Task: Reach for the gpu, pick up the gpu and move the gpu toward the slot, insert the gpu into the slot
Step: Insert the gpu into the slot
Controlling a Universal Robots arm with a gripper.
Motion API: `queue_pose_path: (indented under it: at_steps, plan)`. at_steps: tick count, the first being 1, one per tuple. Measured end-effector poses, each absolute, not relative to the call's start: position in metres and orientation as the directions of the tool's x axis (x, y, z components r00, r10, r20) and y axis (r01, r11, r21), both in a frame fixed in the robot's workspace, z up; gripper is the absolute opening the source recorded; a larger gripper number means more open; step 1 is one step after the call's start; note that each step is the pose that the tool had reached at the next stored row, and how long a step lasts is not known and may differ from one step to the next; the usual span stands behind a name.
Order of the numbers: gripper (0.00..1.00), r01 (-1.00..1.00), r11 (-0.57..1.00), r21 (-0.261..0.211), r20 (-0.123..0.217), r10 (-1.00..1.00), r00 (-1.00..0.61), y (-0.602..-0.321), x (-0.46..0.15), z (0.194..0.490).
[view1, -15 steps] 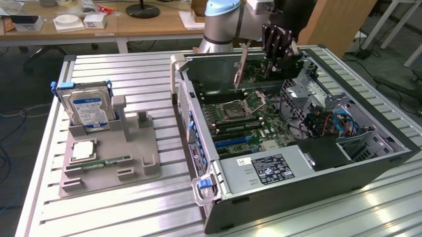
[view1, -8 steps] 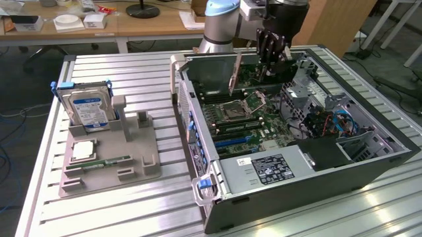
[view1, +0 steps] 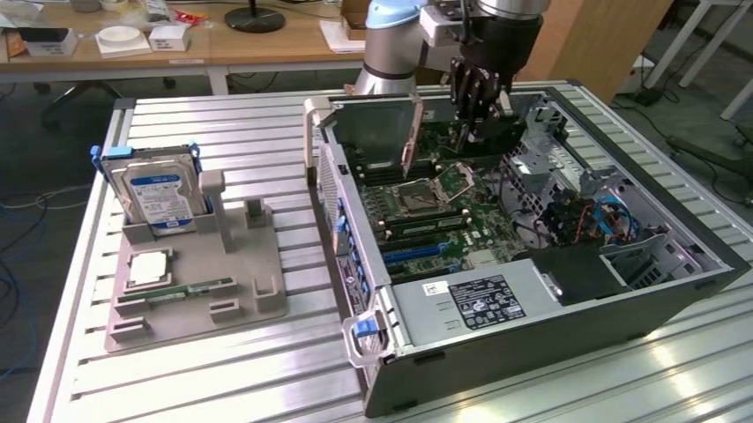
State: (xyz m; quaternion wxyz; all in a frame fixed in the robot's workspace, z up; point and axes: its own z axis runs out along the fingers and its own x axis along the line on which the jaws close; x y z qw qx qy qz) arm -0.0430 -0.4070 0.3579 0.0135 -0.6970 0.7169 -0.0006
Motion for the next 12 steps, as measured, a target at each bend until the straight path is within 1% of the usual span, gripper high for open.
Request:
queue_pose_path:
  at_steps: [6,12]
  plan:
    - [0.29,-0.999,0.028,-0.02,-0.012,-1.0,-0.028,-0.4165,-0.0432,0.3568]
    - [0.29,-0.999,0.028,-0.022,-0.012,-1.0,-0.028,-0.4166,-0.0524,0.3511]
